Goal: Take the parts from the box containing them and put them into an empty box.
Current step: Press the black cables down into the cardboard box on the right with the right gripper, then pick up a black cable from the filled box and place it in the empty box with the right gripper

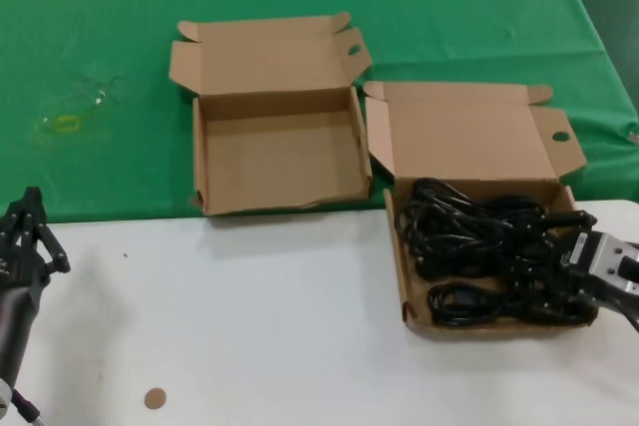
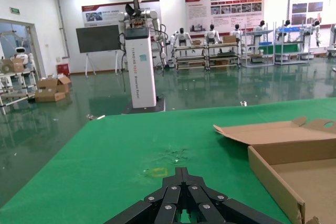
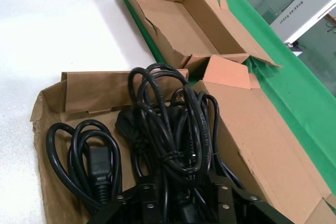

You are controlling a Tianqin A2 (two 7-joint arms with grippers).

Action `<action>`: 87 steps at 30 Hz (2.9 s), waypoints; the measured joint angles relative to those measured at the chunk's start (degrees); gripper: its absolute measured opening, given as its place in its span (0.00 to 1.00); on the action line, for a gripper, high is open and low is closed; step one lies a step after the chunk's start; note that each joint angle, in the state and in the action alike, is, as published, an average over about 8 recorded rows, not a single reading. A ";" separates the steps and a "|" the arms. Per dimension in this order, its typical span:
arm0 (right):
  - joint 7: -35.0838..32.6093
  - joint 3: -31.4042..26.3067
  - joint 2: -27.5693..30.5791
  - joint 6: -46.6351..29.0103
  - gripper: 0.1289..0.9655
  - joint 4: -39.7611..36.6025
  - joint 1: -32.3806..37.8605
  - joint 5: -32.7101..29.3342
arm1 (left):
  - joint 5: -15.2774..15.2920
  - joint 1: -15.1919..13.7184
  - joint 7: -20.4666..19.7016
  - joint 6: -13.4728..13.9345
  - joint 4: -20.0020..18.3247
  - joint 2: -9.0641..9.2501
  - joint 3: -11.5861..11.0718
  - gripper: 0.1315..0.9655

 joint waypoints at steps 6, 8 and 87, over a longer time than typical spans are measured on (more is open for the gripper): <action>-0.42 2.00 -0.55 -1.11 0.23 0.51 -1.08 -0.43 | 0.00 0.00 0.00 0.00 0.00 0.00 0.00 0.01; -0.46 2.59 -0.67 -1.42 0.23 0.82 -1.44 -0.62 | 0.00 0.00 0.00 0.00 0.00 0.00 0.00 0.01; -12.60 -8.34 -45.03 -4.71 0.12 -46.64 44.04 -18.52 | -0.01 0.00 0.01 0.00 0.00 0.00 0.00 0.01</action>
